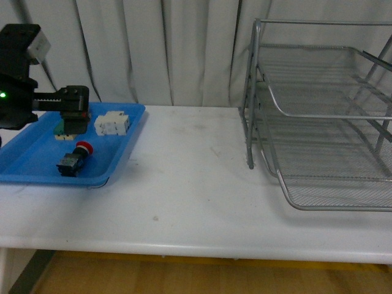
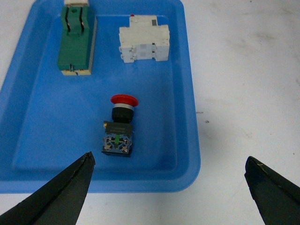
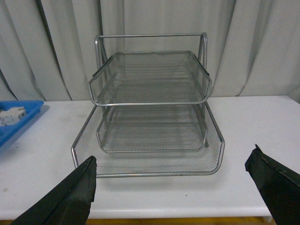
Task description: Place button on rack with both arms
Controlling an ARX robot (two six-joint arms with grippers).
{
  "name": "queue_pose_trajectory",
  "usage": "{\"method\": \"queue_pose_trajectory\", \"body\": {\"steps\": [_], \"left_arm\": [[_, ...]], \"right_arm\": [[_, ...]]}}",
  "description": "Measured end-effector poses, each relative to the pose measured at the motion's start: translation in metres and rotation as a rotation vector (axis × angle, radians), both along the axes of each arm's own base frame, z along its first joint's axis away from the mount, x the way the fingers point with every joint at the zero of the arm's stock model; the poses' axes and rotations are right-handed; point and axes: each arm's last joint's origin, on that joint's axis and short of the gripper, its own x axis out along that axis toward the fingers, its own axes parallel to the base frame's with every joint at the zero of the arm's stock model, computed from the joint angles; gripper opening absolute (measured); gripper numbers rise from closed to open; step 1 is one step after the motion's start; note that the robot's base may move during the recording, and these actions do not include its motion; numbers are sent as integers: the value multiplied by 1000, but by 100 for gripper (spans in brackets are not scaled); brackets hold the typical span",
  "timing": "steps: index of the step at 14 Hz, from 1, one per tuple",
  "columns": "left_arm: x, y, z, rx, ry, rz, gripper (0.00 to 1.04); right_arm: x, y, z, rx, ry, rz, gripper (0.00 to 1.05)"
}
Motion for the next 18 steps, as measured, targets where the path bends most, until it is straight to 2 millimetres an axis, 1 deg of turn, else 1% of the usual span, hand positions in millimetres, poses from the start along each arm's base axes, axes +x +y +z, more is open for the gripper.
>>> {"method": "queue_pose_trajectory", "body": {"steps": [1, 2, 3, 4, 7, 9, 11, 15, 16, 17, 18], "left_arm": [[6, -1, -2, 8, 13, -3, 98], [19, -5, -9, 45, 45, -12, 98], [39, -7, -35, 142, 159, -24, 98], [45, -6, -41, 152, 172, -16, 98], [60, 5, -48, 161, 209, 18, 98], [69, 12, -54, 137, 251, 51, 98], [74, 17, -60, 104, 263, 69, 98], [87, 22, -69, 105, 265, 84, 98], [91, 23, -76, 110, 277, 89, 98], [99, 30, -90, 108, 315, 118, 98], [101, 31, -93, 99, 315, 125, 98]], "right_arm": [[0, 0, 0, 0, 0, 0, 98], [0, 0, 0, 0, 0, 0, 98], [0, 0, 0, 0, 0, 0, 98], [0, 0, 0, 0, 0, 0, 98], [0, 0, 0, 0, 0, 0, 98], [0, 0, 0, 0, 0, 0, 98], [0, 0, 0, 0, 0, 0, 98], [0, 0, 0, 0, 0, 0, 98], [0, 0, 0, 0, 0, 0, 98], [0, 0, 0, 0, 0, 0, 98], [0, 0, 0, 0, 0, 0, 98]]}}
